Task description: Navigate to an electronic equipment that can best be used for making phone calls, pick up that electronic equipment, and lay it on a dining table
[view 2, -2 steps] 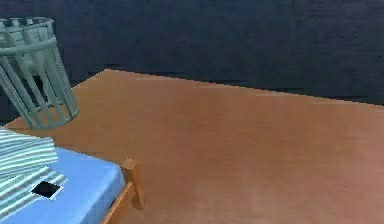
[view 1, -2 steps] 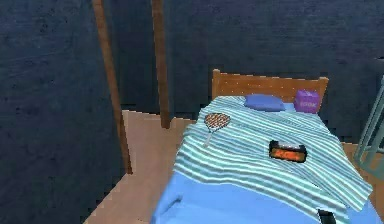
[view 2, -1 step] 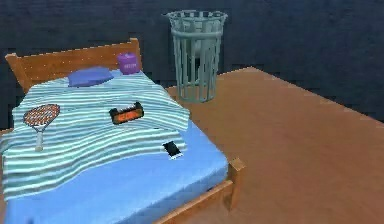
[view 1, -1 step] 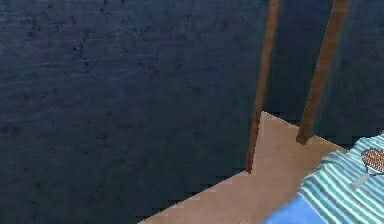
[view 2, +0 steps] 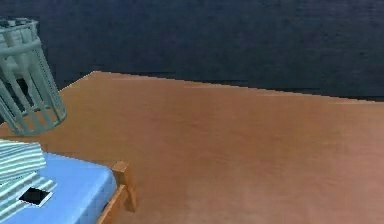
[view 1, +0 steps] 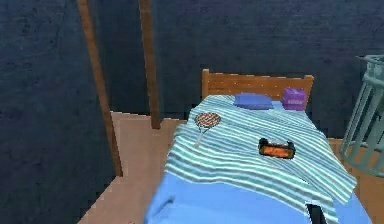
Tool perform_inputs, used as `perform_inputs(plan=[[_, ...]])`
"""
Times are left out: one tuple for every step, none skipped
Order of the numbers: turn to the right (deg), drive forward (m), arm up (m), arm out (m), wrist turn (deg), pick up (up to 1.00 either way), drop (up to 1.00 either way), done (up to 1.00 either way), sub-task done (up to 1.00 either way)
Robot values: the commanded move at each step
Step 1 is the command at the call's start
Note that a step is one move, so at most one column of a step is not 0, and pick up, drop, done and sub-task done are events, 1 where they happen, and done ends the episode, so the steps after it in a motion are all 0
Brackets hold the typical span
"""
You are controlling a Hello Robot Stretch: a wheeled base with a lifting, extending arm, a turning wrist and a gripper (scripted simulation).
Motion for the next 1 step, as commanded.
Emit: perform_inputs(plan=[[30.0, 0.00, 0.00, 0.00, 0.0, 0.00, 0.00, 0.00, 0.00]])
